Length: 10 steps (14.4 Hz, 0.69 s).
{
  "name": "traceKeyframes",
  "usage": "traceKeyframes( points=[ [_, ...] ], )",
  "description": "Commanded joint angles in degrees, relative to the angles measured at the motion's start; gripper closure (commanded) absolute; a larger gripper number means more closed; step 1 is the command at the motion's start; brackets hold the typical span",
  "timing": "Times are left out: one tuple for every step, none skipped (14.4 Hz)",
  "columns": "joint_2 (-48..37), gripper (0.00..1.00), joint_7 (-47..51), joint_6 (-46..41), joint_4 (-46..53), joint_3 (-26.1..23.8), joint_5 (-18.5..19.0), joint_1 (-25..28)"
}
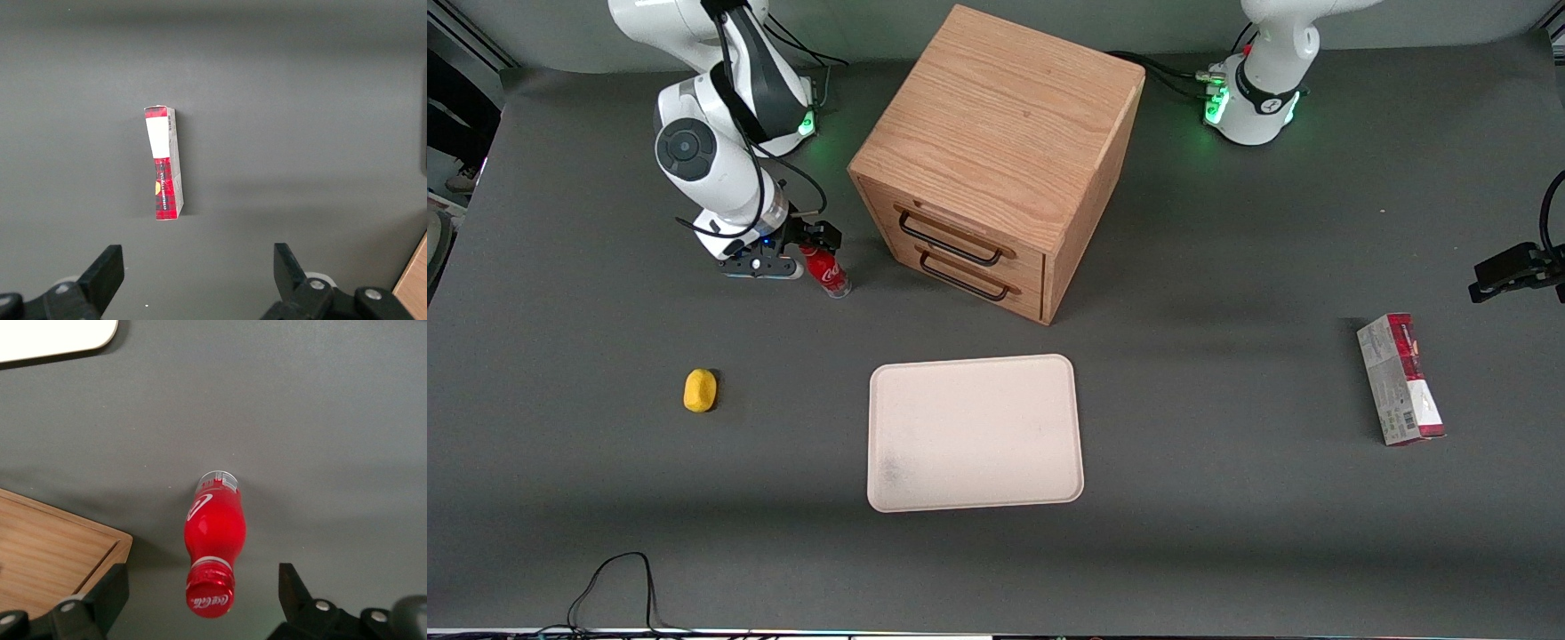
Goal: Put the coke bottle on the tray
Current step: 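Lower the right gripper and close it around the bottle's cap end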
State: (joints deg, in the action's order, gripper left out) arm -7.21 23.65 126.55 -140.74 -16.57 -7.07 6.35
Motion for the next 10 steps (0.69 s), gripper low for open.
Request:
traceKeyframes(
  points=[
    [-0.43,0.01,-1.50,2.30,-1.46,0.39,-1.19,0.42],
    [-0.43,0.01,-1.50,2.30,-1.55,0.39,-1.19,0.42],
    [-0.35,0.01,-1.50,2.30,-1.55,0.48,-1.19,0.42],
    [-0.43,0.05,-1.50,2.30,-1.55,0.39,-1.19,0.42],
    [-0.43,0.15,-1.50,2.30,-1.55,0.39,-1.19,0.42],
    [-0.52,0.41,-1.41,2.21,-1.55,0.39,-1.19,0.42],
    [-0.70,0.70,-1.41,2.12,-1.81,0.39,-1.19,0.42],
    [-0.96,0.98,-1.41,2.12,-2.25,0.39,-1.19,0.42],
    [-1.14,1.00,-1.41,2.12,-2.34,0.39,-1.19,0.42],
    [-1.40,1.00,-1.41,2.03,-2.25,0.48,-1.19,0.42]
  ],
)
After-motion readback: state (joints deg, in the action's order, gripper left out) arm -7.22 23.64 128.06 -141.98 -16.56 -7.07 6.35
